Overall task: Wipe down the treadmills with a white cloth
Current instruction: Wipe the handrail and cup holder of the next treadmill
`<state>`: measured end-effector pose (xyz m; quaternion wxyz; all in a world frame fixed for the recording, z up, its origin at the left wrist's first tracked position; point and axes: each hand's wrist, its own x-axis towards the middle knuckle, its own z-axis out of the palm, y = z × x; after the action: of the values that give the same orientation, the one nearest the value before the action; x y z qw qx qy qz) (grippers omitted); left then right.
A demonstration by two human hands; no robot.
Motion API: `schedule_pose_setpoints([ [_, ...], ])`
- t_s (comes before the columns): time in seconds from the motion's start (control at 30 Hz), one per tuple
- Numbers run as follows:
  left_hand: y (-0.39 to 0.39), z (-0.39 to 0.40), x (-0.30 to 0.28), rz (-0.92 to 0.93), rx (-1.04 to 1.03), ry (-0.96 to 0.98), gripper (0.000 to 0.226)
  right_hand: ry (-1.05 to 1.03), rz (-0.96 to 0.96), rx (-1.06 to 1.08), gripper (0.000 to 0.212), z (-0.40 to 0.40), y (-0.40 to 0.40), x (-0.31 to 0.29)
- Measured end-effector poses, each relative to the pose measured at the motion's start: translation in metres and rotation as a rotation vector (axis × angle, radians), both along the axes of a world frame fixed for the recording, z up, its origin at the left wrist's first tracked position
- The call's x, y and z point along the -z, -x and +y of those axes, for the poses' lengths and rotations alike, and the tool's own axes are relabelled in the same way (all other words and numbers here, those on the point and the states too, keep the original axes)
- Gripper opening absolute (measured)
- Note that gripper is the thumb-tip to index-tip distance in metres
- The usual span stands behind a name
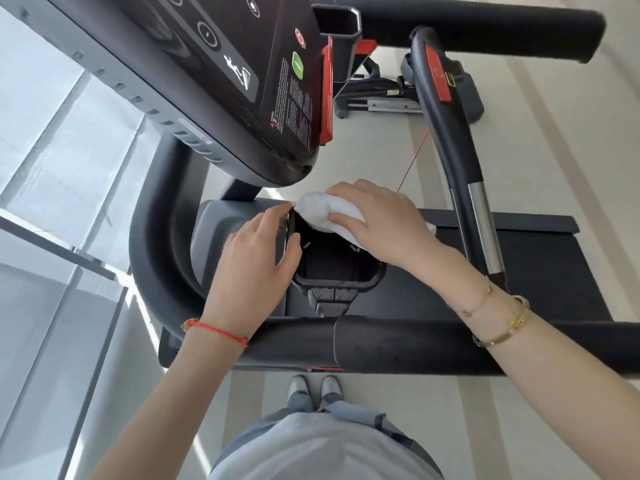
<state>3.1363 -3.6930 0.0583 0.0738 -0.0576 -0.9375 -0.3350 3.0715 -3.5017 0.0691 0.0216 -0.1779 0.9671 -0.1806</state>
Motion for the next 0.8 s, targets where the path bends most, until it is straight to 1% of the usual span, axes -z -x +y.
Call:
schedule_pose_setpoints([
  [0.13, -0.001, 0.001, 0.000, 0.000, -0.002, 0.011, 0.039, 0.158, -0.096, 0.195, 0.047, 0.009, -0.035, 0.009],
  [0.23, -0.001, 0.000, 0.001, 0.002, 0.000, 0.017, 0.039, 0.193, -0.162, 0.264, 0.060, 0.007, -0.054, 0.013],
  [0.3, -0.001, 0.001, 0.001, 0.009, 0.000, 0.016, 0.039, 0.188, -0.188, 0.284, 0.061, 0.006, -0.058, 0.014],
  [0.43, 0.000, 0.002, 0.001, 0.020, -0.008, 0.012, 0.039, 0.137, -0.208, 0.216, 0.051, 0.007, -0.029, 0.003],
  [0.53, 0.000, 0.001, 0.002, 0.028, 0.004, 0.015, 0.039, 0.155, -0.232, 0.138, 0.046, 0.011, -0.017, -0.001],
  [0.7, 0.000, 0.001, 0.002, 0.028, 0.001, 0.020, 0.039, 0.243, -0.217, 0.159, 0.060, 0.015, -0.050, 0.011],
  [0.8, 0.001, 0.001, 0.003, 0.019, 0.002, 0.016, 0.039, 0.202, -0.212, 0.126, 0.056, 0.017, -0.033, 0.011],
])
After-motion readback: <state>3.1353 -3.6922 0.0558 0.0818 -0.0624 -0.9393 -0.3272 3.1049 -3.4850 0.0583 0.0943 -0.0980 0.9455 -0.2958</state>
